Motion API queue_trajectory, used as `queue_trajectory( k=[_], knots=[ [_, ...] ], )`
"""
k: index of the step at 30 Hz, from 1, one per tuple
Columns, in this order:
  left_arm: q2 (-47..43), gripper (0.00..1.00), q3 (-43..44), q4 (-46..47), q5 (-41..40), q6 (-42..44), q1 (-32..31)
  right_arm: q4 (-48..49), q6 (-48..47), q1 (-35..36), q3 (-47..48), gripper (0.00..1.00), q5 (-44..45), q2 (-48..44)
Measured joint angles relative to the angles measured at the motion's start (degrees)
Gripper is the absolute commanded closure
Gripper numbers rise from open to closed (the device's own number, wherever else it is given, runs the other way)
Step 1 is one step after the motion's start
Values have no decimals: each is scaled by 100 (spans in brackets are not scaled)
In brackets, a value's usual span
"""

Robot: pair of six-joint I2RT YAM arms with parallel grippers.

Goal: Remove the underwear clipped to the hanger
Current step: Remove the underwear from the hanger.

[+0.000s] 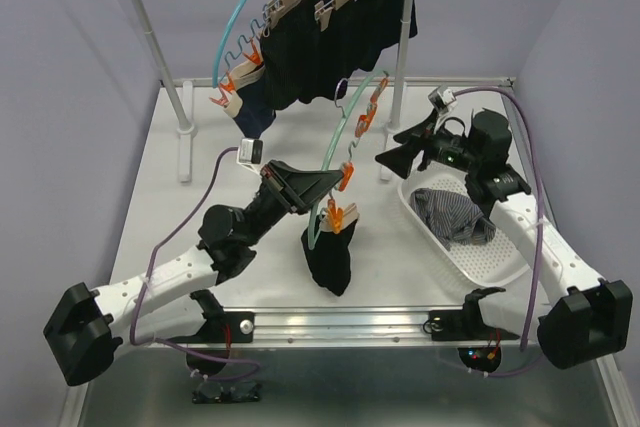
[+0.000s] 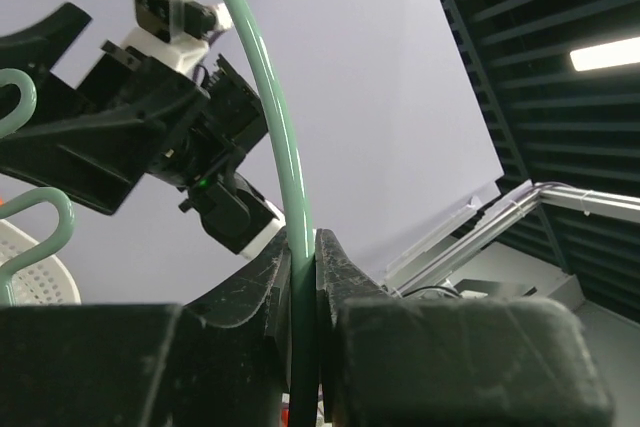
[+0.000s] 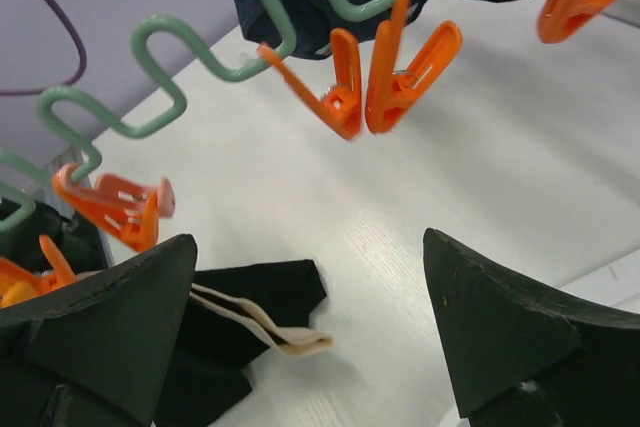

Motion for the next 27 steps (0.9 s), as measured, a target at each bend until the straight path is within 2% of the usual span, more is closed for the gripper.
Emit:
queue_trajectory(
  k=[6, 12, 17, 27],
  knots=[
    [-481, 100, -22, -551, -107, 396, 0, -723, -994, 0, 2, 0, -317, -444],
    [-531, 100, -107, -776, -146, 501, 0, -1679, -1974, 4, 2, 0, -1373, -678],
    [-345, 100, -107, -719, -61, 503, 0, -2133, -2371, 22, 2, 0, -1880, -717],
    [734, 100, 90, 87, 754, 339, 0, -2463, -2632, 505, 46, 0, -1851, -678]
  ],
)
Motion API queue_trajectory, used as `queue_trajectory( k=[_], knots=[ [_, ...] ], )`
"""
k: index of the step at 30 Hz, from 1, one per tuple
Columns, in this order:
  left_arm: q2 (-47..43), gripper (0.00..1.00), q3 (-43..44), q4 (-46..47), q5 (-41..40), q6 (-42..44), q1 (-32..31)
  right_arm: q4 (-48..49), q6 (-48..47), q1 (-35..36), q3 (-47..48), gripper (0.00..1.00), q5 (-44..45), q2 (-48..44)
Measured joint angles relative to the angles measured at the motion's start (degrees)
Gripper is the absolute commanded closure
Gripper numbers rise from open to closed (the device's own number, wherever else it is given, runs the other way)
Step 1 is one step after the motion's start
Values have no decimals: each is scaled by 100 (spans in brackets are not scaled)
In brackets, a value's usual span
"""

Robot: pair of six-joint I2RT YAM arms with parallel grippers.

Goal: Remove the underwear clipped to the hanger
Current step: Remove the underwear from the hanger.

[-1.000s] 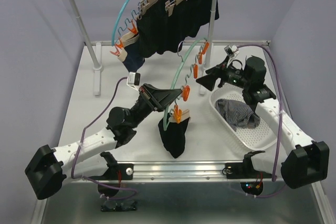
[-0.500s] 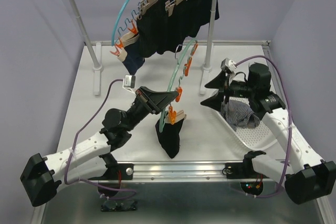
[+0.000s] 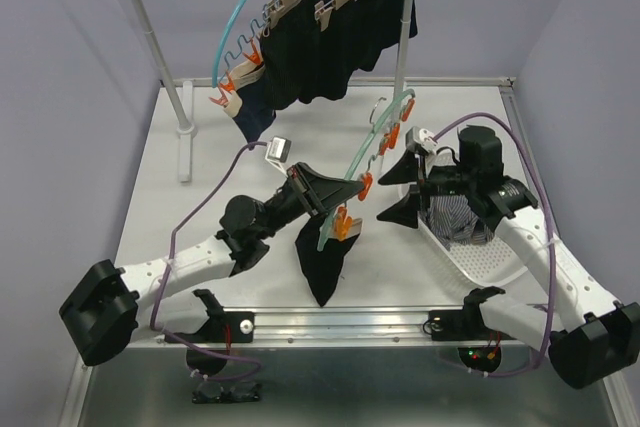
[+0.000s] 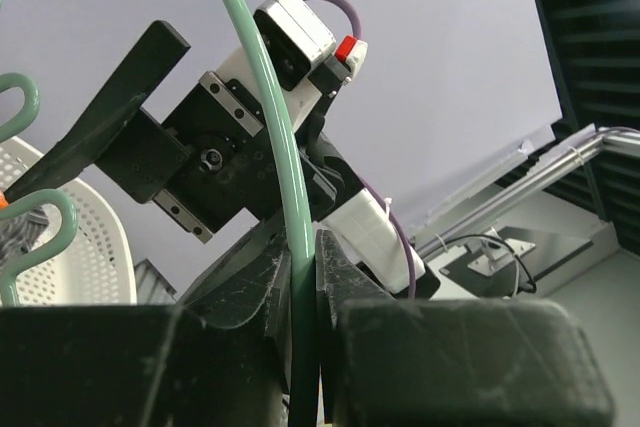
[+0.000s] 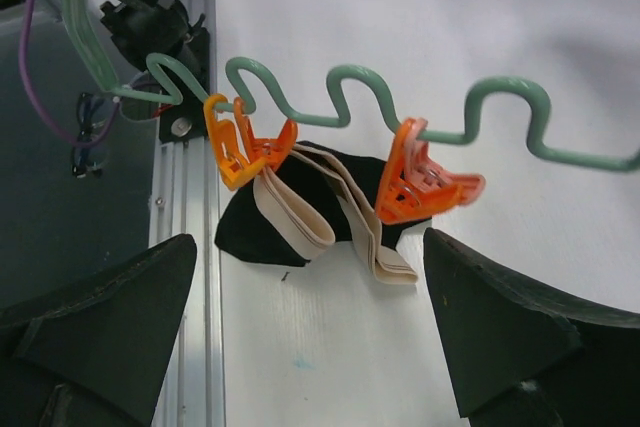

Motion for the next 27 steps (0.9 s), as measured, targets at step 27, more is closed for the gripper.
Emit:
queue_trajectory(
  k=[27],
  knots=[
    [1460, 100, 1231, 439, 588, -446, -304, -940, -1853, 372, 42, 1, 476, -181]
  ],
)
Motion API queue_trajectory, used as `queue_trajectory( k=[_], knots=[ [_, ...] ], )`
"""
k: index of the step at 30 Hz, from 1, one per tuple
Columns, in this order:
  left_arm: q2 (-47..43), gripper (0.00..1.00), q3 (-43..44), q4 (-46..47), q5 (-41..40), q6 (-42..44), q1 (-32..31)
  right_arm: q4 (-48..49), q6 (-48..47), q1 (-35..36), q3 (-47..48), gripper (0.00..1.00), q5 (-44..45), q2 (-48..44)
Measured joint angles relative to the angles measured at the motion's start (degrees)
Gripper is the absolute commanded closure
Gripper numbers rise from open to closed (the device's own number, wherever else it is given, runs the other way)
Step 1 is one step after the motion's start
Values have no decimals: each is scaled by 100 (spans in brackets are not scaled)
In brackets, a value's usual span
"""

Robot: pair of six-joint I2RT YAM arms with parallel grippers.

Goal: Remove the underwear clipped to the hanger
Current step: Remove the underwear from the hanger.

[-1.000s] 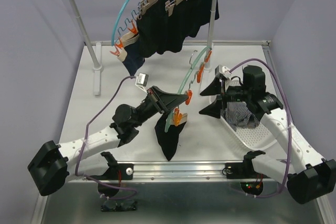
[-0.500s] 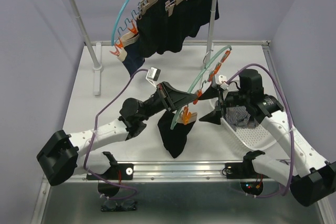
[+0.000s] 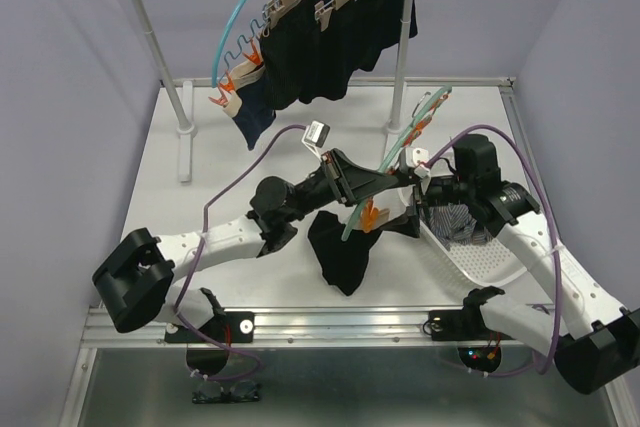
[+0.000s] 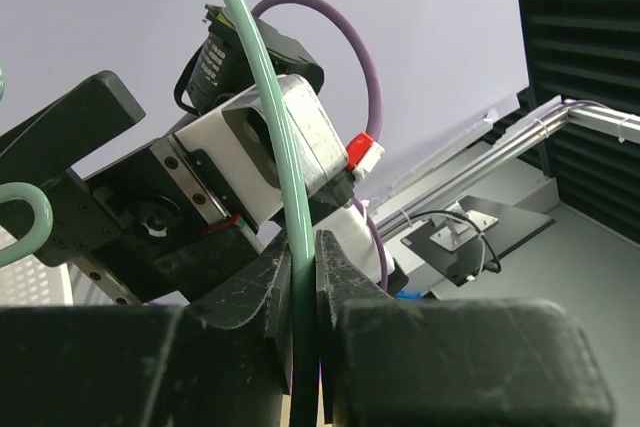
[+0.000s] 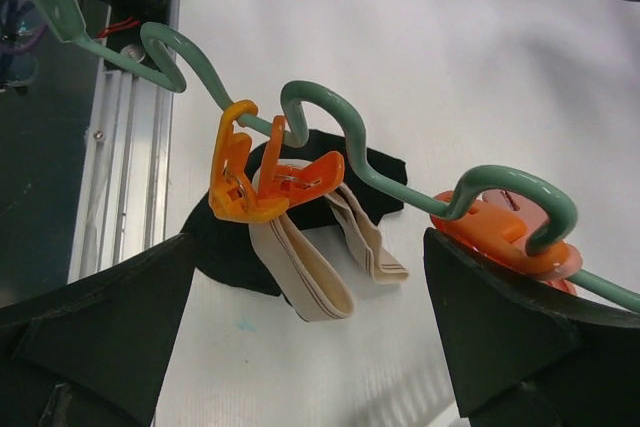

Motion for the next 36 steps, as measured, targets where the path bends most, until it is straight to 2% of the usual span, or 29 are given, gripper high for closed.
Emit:
queue_trajectory(
  k=[7, 13, 22, 36],
  knots=[
    [212, 100, 184, 33, -144, -42, -61, -7, -2, 4, 0, 4, 42, -127],
    [225, 100, 184, 22, -424, -7, -186, 22, 151, 15, -70, 2, -35, -177],
    [76, 100, 155, -55, -1137, 315, -461, 308, 933, 35, -208, 0, -44, -153],
    [-107, 100, 155, -50, -1567, 610, -627, 634, 2070, 37, -162, 0, -693, 256]
  ],
)
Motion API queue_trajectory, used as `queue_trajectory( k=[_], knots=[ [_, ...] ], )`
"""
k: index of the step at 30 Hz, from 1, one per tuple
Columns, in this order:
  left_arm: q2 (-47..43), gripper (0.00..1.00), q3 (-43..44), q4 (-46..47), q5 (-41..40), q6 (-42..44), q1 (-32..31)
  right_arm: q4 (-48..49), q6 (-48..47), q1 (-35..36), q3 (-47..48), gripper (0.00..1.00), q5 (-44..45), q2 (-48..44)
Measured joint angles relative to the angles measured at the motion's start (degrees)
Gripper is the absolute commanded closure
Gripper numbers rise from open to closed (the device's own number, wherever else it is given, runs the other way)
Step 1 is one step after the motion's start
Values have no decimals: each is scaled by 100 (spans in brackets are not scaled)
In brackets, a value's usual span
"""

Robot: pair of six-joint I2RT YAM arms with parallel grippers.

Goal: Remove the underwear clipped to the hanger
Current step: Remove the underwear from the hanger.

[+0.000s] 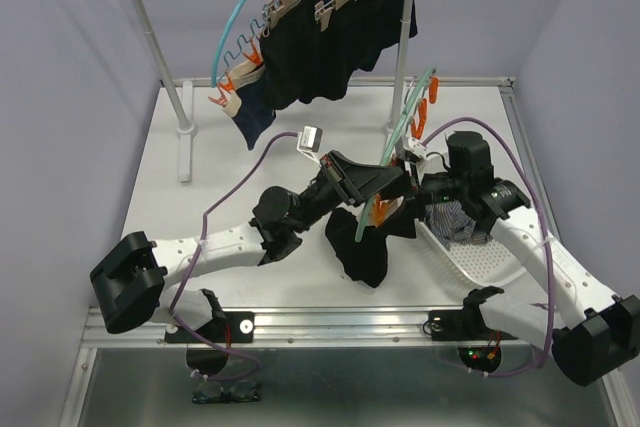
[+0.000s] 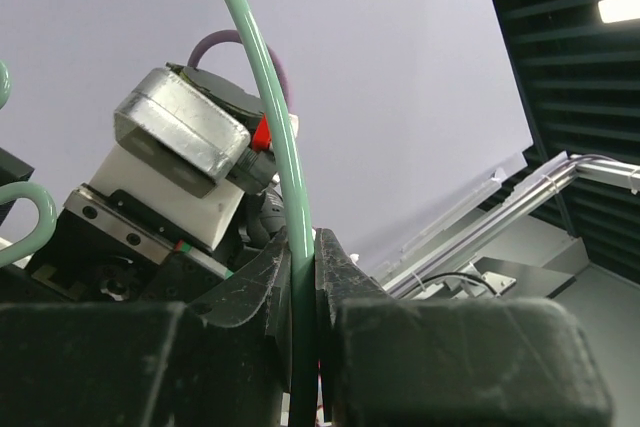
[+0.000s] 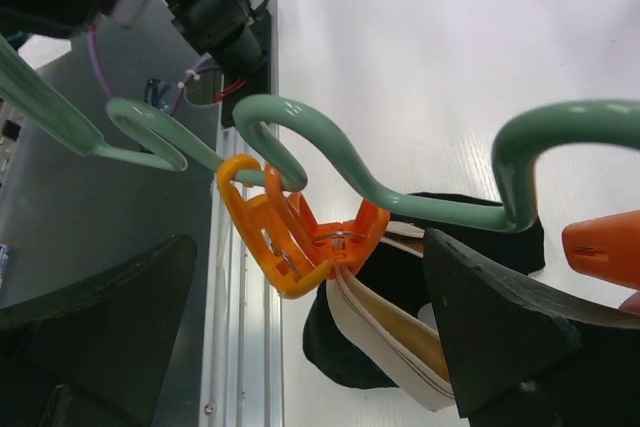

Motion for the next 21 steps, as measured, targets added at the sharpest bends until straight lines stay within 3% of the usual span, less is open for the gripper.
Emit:
queue_trajectory(
  k=[14, 21],
  knots=[
    [118, 100, 9, 61, -367, 74, -76, 601, 695, 2, 348, 3, -20, 186],
    [197, 100, 28, 90, -487, 81, -96, 750, 793, 0, 345, 9, -28, 269]
  ],
)
